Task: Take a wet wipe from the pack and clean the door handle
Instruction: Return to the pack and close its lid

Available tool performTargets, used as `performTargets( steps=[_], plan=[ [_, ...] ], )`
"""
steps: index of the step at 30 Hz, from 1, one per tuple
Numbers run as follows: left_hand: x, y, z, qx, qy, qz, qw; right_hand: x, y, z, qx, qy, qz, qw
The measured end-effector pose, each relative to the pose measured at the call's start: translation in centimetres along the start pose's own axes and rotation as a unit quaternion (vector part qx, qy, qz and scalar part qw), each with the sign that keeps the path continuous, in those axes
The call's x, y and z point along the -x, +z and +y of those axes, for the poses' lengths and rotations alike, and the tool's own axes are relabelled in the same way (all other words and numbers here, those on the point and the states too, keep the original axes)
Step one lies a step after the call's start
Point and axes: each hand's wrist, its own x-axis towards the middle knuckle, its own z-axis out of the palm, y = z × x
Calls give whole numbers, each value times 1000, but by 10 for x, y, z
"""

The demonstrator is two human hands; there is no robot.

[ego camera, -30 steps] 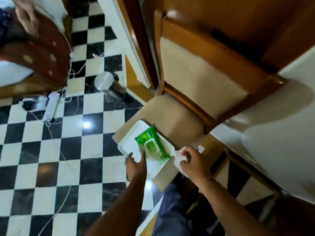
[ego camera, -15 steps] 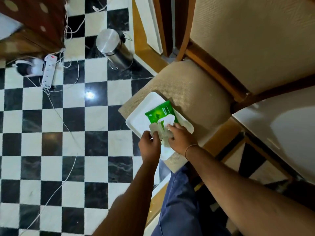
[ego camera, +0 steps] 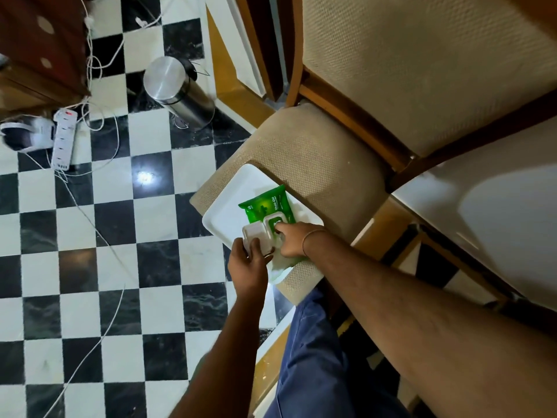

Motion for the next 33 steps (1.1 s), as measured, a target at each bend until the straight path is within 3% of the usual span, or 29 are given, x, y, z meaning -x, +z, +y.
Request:
performTargets(
  steps=[7, 11, 16, 19, 22, 24, 26, 28, 29, 31, 33],
  plan=[
    [6, 2, -16, 22, -6, 23, 999, -3, -17, -12, 75, -4, -78, 994],
    [9, 4, -20, 61, -9, 17, 998, -5, -13, -9, 88, -6, -69, 994],
    [5, 10, -15, 23, -30, 55, 998, -1, 8, 6, 46, -37, 101, 993],
    [0, 11, -10, -21, -21, 66, 997, 0, 22, 10, 9, -31, 164, 986],
    [-6, 10, -13, -45, -25, 73, 996, 3, 34, 14, -100, -24, 238, 966],
    [-8, 7, -17, -53, -39, 86, 994, 6, 43, 14, -234, -16, 311, 921],
    [-12, 3, -25, -82, -49, 104, 990, 7, 46, 12, -344, 4, 394, 853],
    [-13, -2, -25, -91, -42, 125, 987, 8, 44, 13, -392, 32, 470, 790],
    [-11, -4, -23, -100, -33, 135, 985, 7, 44, 15, -384, 37, 495, 778],
    [-6, -3, -17, -168, -1, 137, 976, 2, 45, 20, -323, 44, 516, 793],
    [-1, 4, -14, -251, 66, 109, 960, -5, 48, 26, -260, 44, 494, 829]
  ],
)
